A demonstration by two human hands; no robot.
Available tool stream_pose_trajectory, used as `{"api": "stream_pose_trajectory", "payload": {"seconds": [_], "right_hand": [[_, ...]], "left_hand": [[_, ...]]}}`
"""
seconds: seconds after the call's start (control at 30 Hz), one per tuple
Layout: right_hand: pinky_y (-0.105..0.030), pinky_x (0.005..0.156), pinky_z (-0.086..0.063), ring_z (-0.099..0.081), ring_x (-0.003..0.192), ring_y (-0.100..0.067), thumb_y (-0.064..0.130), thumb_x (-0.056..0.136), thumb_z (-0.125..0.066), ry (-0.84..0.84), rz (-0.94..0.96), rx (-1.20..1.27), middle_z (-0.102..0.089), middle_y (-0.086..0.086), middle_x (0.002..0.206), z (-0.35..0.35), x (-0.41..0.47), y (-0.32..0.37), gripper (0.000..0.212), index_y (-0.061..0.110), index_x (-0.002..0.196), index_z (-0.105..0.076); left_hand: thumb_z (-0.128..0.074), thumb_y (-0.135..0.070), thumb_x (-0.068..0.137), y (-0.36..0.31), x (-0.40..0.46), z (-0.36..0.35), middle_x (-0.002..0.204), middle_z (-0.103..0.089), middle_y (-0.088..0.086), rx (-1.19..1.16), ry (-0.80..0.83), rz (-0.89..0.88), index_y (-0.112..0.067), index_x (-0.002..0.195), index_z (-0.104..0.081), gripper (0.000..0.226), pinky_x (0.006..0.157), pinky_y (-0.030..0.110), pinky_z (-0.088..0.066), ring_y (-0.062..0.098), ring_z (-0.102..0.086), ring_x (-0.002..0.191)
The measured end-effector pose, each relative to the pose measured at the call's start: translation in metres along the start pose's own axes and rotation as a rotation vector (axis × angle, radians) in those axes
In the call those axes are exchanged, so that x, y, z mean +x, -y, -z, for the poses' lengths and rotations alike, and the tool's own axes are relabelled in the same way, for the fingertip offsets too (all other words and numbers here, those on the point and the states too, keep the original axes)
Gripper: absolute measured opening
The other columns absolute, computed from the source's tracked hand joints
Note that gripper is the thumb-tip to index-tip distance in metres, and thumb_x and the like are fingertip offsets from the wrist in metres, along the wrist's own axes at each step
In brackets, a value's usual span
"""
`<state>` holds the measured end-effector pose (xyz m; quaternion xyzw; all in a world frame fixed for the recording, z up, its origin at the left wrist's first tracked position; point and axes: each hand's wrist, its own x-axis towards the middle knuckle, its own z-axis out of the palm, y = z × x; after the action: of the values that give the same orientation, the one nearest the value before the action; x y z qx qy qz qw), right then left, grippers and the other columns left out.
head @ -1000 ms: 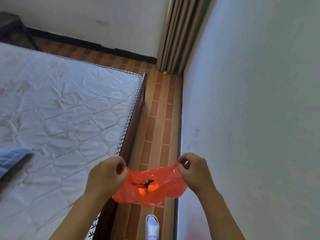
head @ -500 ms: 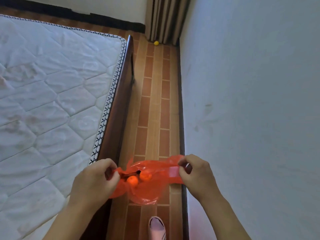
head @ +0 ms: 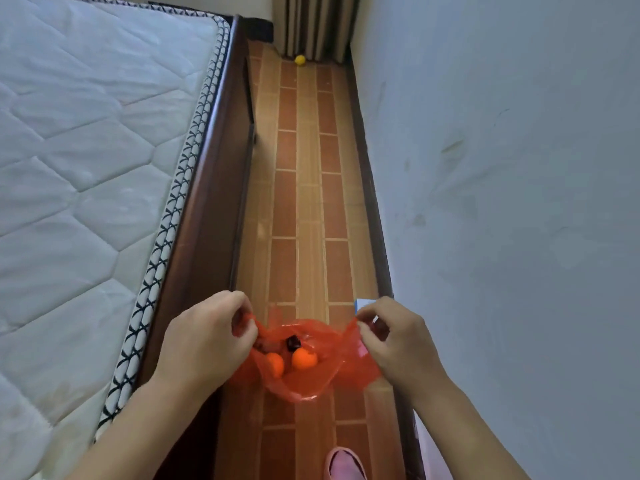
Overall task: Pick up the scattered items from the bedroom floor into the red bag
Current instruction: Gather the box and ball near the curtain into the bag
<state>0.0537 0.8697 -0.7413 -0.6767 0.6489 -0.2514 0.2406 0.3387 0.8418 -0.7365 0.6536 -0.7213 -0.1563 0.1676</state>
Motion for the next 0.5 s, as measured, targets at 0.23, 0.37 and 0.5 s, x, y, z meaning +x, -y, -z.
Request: {"api": "stream_pose_trajectory", "payload": {"seconds": [0.23, 0.37, 0.5], "right_hand": [[-0.033, 0.077, -0.05, -0.059, 0.082, -0.005, 0.016, 0.088, -0.073, 0.02, 0.192, -0.098, -0.063, 0.014, 0.085, -0.073, 0.005, -0.05, 0.007, 0.022, 0.088, -0.069], [-0.04, 0.079, -0.048, -0.058, 0.083, -0.012, 0.031, 0.087, -0.07, 0.067, 0.291, -0.157, -0.06, 0.012, 0.084, -0.111, 0.006, -0.07, 0.009, 0.024, 0.085, -0.064], [-0.039, 0.08, -0.046, -0.052, 0.084, -0.012, 0.05, 0.081, -0.075, 0.121, 0.354, -0.211, -0.056, 0.013, 0.085, -0.148, 0.0, -0.081, 0.027, 0.026, 0.085, -0.062]], "left_hand": [[-0.07, -0.026, 0.073, 0.032, 0.003, -0.069, 0.082, -0.045, -0.01, 0.119, 0.083, -0.269, -0.025, 0.071, -0.048, 0.023, 0.047, 0.031, -0.043, 0.013, -0.048, 0.074], [-0.067, -0.017, 0.071, 0.039, 0.008, -0.09, 0.088, -0.048, -0.014, 0.109, 0.176, -0.476, -0.024, 0.064, -0.04, 0.028, 0.051, 0.029, -0.045, 0.012, -0.049, 0.081], [-0.061, -0.015, 0.069, 0.043, 0.004, -0.098, 0.07, -0.046, -0.01, 0.178, 0.303, -0.496, -0.026, 0.061, -0.032, 0.032, 0.053, 0.028, -0.042, 0.013, -0.048, 0.066]]}}
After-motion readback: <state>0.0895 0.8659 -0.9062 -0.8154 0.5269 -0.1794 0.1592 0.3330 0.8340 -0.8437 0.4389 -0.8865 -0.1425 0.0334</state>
